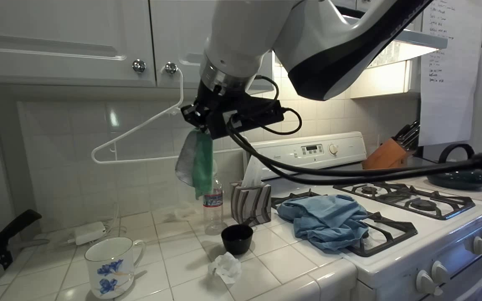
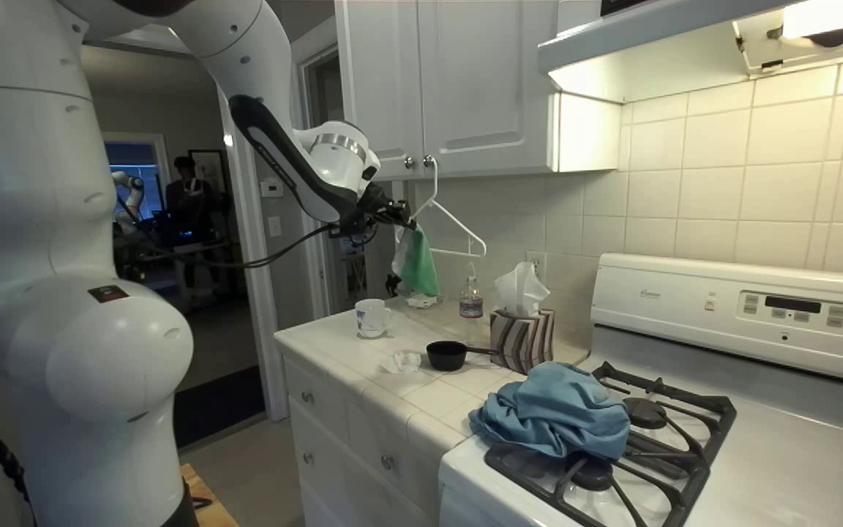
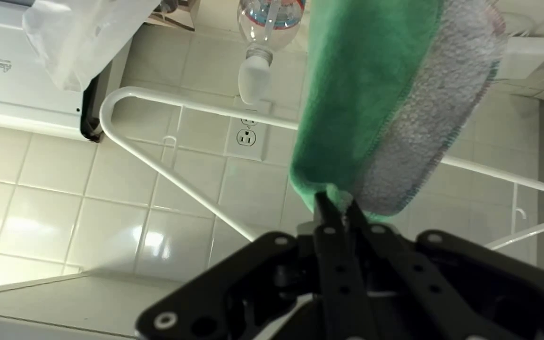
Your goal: Pick up the green cloth and hang it on the hang wire
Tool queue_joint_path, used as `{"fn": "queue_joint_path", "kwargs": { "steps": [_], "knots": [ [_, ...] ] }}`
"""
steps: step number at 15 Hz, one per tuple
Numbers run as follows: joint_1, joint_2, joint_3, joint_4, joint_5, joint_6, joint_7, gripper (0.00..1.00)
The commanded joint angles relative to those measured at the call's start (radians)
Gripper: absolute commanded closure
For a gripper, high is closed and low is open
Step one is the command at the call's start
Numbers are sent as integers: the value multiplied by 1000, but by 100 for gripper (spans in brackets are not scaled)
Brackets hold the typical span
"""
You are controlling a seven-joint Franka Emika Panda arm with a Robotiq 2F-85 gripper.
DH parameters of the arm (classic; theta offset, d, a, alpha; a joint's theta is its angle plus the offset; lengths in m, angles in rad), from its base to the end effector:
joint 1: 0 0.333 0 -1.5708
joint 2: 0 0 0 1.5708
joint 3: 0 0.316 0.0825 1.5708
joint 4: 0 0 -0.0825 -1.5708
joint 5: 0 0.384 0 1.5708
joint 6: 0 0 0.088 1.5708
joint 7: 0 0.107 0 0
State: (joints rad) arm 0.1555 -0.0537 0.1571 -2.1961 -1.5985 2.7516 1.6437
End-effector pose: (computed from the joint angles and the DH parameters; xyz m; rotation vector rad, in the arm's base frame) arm 0.5047 0.2067 0.4413 2.5698 0.0725 1.4842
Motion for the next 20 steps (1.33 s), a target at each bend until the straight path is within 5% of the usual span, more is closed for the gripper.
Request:
{"fn": "queue_joint_path", "kwargs": {
  "steps": [1, 20],
  "knots": [
    [7, 26, 9, 23, -33, -8, 21, 99],
    [89, 244, 104, 379, -564, -258, 55, 99]
  ]
}}
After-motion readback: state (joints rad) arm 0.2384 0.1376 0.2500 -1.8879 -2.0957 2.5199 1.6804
